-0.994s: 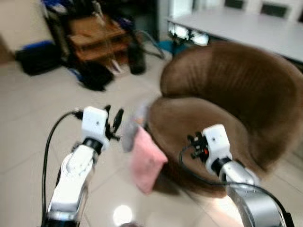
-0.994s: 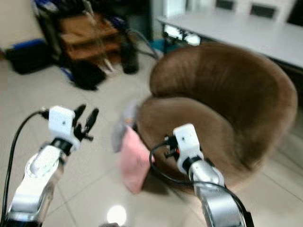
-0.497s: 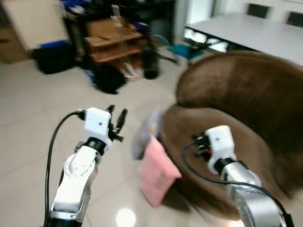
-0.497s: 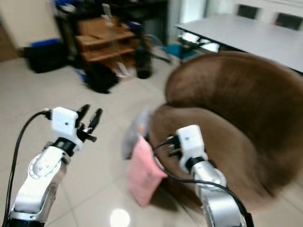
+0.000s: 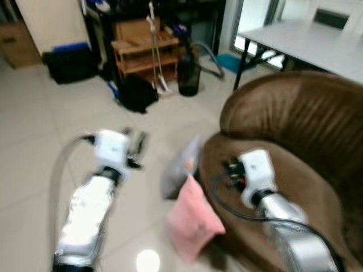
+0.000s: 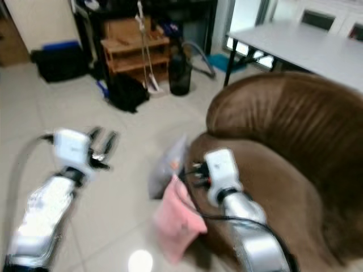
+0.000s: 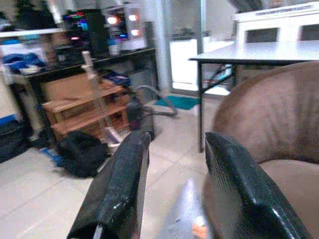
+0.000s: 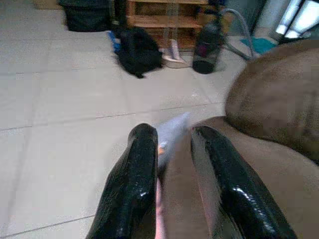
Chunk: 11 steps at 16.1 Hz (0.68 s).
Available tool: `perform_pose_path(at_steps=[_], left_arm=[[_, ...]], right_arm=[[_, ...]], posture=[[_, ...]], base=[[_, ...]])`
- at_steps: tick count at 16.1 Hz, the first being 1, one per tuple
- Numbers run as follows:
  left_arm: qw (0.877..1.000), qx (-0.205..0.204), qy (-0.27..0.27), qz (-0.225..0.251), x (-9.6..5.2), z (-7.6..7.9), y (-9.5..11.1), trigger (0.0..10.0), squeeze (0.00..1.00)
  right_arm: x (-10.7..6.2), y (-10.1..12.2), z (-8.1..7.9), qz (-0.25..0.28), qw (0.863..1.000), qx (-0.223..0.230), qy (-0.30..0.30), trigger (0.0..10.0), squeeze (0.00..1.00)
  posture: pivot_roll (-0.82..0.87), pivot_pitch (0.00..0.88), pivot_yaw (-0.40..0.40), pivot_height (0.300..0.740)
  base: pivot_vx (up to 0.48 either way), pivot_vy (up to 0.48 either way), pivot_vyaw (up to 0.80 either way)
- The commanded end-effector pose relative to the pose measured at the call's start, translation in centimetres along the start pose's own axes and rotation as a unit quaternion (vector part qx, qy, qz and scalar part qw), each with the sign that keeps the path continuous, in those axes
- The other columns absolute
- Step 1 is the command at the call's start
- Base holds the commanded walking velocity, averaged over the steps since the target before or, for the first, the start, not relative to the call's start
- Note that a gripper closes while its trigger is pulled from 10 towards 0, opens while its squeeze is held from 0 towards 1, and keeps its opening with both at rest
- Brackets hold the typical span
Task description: Move the pillow to the sofa from floor
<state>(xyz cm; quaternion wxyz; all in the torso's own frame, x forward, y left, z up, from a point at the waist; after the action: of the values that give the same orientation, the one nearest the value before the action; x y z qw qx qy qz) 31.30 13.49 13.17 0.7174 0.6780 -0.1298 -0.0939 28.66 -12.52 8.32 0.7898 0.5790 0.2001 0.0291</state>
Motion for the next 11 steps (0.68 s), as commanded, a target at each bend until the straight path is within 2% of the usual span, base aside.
perform_pose_path(at_steps=[1,3,11], left_arm=[[1.000,0.013,0.014,0.008,-0.20,-1.11,0.66,10.0,0.00],[1.000,0.007,0.015,0.010,-0.23,-1.10,0.67,10.0,0.00],[1.000,0.007,0.016,0.009,-0.27,-1.08,0.61,10.0,0.00]], right_arm=[[0.18,0.79,-0.45,0.015,1.000,0.003,0.007,10.0,0.00],[0.14,0.68,-0.52,0.012,1.000,0.006,0.009,10.0,0.00],[0.09,0.70,-0.53,0.013,1.000,0.009,0.009,10.0,0.00]], posture=[[0.00,0.000,0.019,0.740],[0.00,0.000,0.020,0.735],[0.00,0.000,0.020,0.655]], base=[[0.398,0.000,0.00],[0.354,0.000,0.00],[0.000,0.000,0.00]])
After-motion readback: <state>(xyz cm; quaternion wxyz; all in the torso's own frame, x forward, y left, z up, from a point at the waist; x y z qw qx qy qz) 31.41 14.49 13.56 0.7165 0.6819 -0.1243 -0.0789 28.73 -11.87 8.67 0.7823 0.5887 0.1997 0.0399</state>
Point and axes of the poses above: a point about 5 cm out from each wrist's last joint towards the gripper, its own x axis pointing out of the wrist towards the gripper, its own y axis along the axis of the wrist's last joint, z = x × y, the point moved 5 cm from there along x, pointing out of the wrist towards the gripper, and after that the axes turned 10 degrees about -x, right-handed, at the moved point
